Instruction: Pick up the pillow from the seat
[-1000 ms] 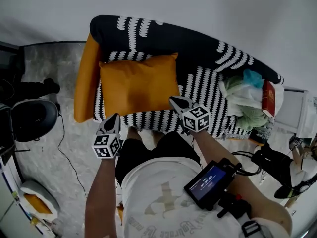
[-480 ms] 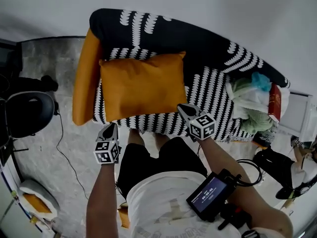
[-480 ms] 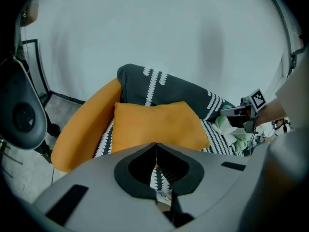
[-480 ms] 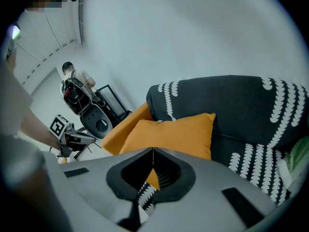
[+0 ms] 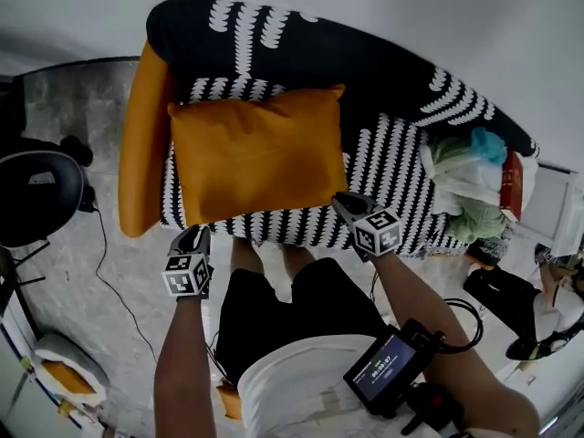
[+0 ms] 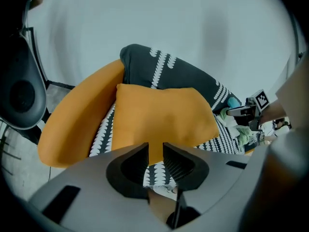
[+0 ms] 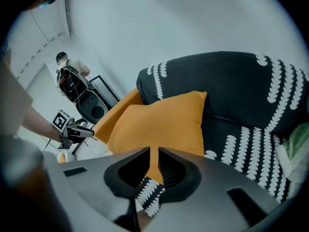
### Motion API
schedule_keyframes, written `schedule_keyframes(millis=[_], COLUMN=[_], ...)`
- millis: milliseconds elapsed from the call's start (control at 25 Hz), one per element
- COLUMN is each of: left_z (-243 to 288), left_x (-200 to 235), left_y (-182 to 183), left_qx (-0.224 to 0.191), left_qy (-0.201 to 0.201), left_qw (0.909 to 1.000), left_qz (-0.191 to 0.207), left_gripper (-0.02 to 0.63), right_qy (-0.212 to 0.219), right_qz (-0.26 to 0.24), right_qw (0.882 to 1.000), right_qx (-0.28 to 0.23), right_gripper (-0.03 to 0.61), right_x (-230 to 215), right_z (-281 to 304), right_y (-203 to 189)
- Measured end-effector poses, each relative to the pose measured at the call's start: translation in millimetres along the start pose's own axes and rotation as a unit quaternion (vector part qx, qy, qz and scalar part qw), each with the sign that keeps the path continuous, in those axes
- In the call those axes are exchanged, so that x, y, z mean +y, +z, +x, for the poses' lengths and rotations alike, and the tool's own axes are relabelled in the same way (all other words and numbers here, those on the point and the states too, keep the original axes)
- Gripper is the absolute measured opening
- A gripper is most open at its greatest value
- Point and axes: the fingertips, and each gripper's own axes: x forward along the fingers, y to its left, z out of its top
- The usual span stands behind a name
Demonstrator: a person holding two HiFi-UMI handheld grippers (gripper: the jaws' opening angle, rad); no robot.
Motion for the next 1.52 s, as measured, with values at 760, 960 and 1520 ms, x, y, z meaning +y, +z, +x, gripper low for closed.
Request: schedule_keyframes(millis=[760,960,1520], left_z=[68,81,111], left_x=[60,72,81], left_y=[51,70,93], left_qx=[-0.008,-0.002,0.025], left_qy=[-0.037,-0.022,-0.043], left_qw=[0.9969,0.9979,0.9953], left_qz=[-0.070,-0.061,-0.083], left_gripper=[0.274,0.331,0.443], right_qy=[-0.028,-0.027,-0.005], right_qz=[0.129,0.143,0.174], right_qw=[0.989,0.987,0.984], right_qx=[-0.065,-0.069,-0.040], right_gripper=[0.301,0.329,0.407], right_x=[-81,-91,-102], right_z=[50,59,85], right_y=[55,68,90])
